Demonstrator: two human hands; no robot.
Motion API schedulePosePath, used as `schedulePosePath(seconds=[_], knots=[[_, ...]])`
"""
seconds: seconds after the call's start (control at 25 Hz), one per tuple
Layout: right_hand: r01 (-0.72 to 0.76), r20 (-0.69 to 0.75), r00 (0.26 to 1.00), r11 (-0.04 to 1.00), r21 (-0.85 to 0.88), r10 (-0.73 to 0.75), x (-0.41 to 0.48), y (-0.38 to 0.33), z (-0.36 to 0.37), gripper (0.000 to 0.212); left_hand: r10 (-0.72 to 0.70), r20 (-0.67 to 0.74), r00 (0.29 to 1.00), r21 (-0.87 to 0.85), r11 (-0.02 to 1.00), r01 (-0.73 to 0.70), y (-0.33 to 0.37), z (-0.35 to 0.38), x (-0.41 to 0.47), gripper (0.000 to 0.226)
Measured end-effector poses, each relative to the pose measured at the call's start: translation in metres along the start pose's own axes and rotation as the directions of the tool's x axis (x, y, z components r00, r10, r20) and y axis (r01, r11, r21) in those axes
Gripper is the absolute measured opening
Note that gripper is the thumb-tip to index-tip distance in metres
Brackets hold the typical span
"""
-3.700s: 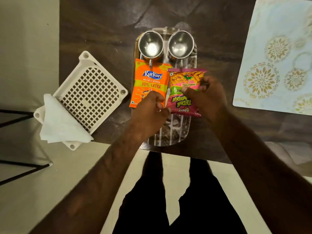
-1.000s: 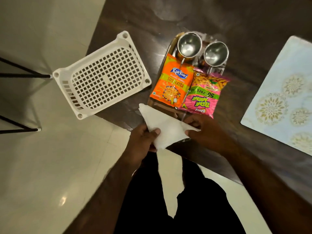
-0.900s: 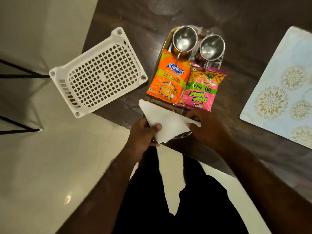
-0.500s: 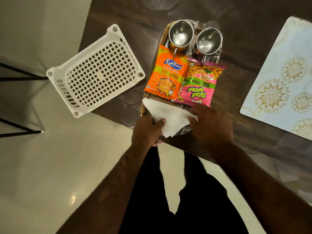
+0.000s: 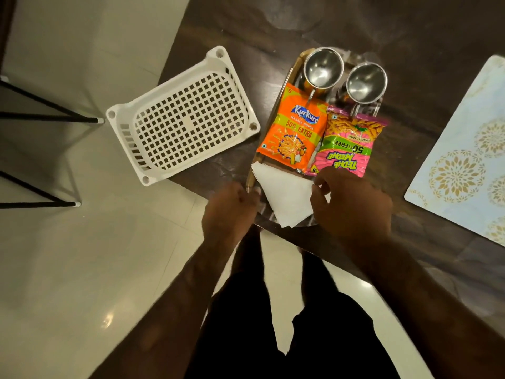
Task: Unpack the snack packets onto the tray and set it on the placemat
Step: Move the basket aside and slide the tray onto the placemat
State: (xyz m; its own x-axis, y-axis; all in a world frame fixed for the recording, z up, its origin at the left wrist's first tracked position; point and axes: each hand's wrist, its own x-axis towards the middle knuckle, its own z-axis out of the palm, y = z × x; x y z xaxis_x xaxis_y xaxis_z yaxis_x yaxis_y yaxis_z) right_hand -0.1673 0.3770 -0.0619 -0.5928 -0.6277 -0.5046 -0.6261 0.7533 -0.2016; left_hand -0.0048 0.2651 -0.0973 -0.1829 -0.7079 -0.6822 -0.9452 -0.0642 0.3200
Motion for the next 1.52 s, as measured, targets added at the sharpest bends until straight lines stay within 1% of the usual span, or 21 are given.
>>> schedulePosePath(seconds=[0.08, 0.12, 0.2, 0.28, 0.36, 0.4, 0.44, 0.48, 0.52, 0.6, 0.68, 0.8, 0.88, 0.96, 1.04, 1.2, 1.32, 1.52], knots=[[0.094, 0.006, 0.995, 0.993, 0.076, -0.095, 0.016, -0.016, -0.007, 0.016, -0.030, -0.199, 0.980, -0.072, 0.997, 0.016, -0.012, -0.032, 0.006, 0.039], [0.142, -0.007, 0.990, 0.984, 0.108, -0.142, 0.026, -0.024, -0.010, 0.016, -0.054, -0.293, 0.954, -0.117, 0.993, 0.021, -0.019, -0.049, 0.012, 0.035], [0.232, -0.050, 0.973, 0.961, 0.149, -0.227, 0.049, -0.046, -0.015, 0.022, -0.112, -0.457, 0.883, -0.174, 0.984, 0.035, -0.038, -0.081, 0.027, 0.025], [0.307, -0.089, 0.951, 0.937, 0.164, -0.296, 0.072, -0.067, -0.017, 0.030, -0.165, -0.557, 0.814, -0.202, 0.978, 0.060, -0.058, -0.107, 0.044, 0.019], [0.351, -0.058, 0.937, 0.925, 0.148, -0.346, 0.091, -0.086, -0.017, 0.040, -0.204, -0.597, 0.776, -0.229, 0.970, 0.080, -0.078, -0.126, 0.062, 0.022], [0.354, -0.012, 0.934, 0.926, 0.130, -0.356, 0.097, -0.093, -0.016, 0.044, -0.228, -0.579, 0.783, -0.241, 0.965, 0.103, -0.085, -0.132, 0.071, 0.029], [0.350, 0.040, 0.933, 0.930, 0.111, -0.356, 0.101, -0.098, -0.013, 0.048, -0.254, -0.529, 0.810, -0.251, 0.958, 0.137, -0.090, -0.135, 0.079, 0.037], [0.343, 0.086, 0.933, 0.935, 0.088, -0.350, 0.103, -0.105, -0.009, 0.050, -0.280, -0.458, 0.844, -0.260, 0.950, 0.174, -0.093, -0.137, 0.087, 0.044], [0.331, 0.117, 0.934, 0.941, 0.064, -0.337, 0.104, -0.110, -0.005, 0.050, -0.298, -0.383, 0.875, -0.260, 0.943, 0.207, -0.095, -0.137, 0.093, 0.046], [0.309, 0.125, 0.943, 0.951, 0.008, -0.308, 0.103, -0.119, 0.001, 0.048, -0.299, -0.285, 0.911, -0.259, 0.939, 0.227, -0.096, -0.135, 0.098, 0.035], [0.298, 0.088, 0.952, 0.953, -0.047, -0.293, 0.107, -0.127, 0.002, 0.047, -0.335, -0.230, 0.913, -0.336, 0.908, 0.249, -0.100, -0.132, 0.096, 0.024], [0.307, 0.056, 0.952, 0.946, -0.109, -0.302, 0.123, -0.136, -0.002, 0.052, -0.388, -0.098, 0.917, -0.501, 0.815, 0.291, -0.107, -0.120, 0.088, 0.021], [0.324, 0.059, 0.946, 0.939, -0.116, -0.319, 0.136, -0.142, -0.005, 0.057, -0.388, -0.034, 0.921, -0.551, 0.776, 0.307, -0.107, -0.110, 0.083, 0.022], [0.341, 0.060, 0.940, 0.934, -0.108, -0.336, 0.148, -0.146, -0.007, 0.061, -0.385, 0.025, 0.923, -0.592, 0.738, 0.324, -0.104, -0.100, 0.080, 0.028], [0.354, 0.061, 0.935, 0.932, -0.076, -0.350, 0.160, -0.150, -0.010, 0.061, -0.384, 0.053, 0.922, -0.616, 0.714, 0.333, -0.100, -0.093, 0.080, 0.032], [0.384, 0.055, 0.923, 0.922, -0.043, -0.381, 0.178, -0.162, -0.013, 0.063, -0.382, 0.038, 0.923, -0.631, 0.707, 0.319, -0.094, -0.087, 0.083, 0.036], [0.396, 0.045, 0.918, 0.917, -0.038, -0.394, 0.182, -0.171, -0.013, 0.063, -0.383, 0.042, 0.923, -0.647, 0.694, 0.317, -0.096, -0.089, 0.087, 0.035], [0.397, 0.036, 0.918, 0.917, -0.045, -0.395, 0.181, -0.173, -0.012, 0.062, -0.386, 0.086, 0.918, -0.680, 0.651, 0.337, -0.100, -0.091, 0.091, 0.034]])
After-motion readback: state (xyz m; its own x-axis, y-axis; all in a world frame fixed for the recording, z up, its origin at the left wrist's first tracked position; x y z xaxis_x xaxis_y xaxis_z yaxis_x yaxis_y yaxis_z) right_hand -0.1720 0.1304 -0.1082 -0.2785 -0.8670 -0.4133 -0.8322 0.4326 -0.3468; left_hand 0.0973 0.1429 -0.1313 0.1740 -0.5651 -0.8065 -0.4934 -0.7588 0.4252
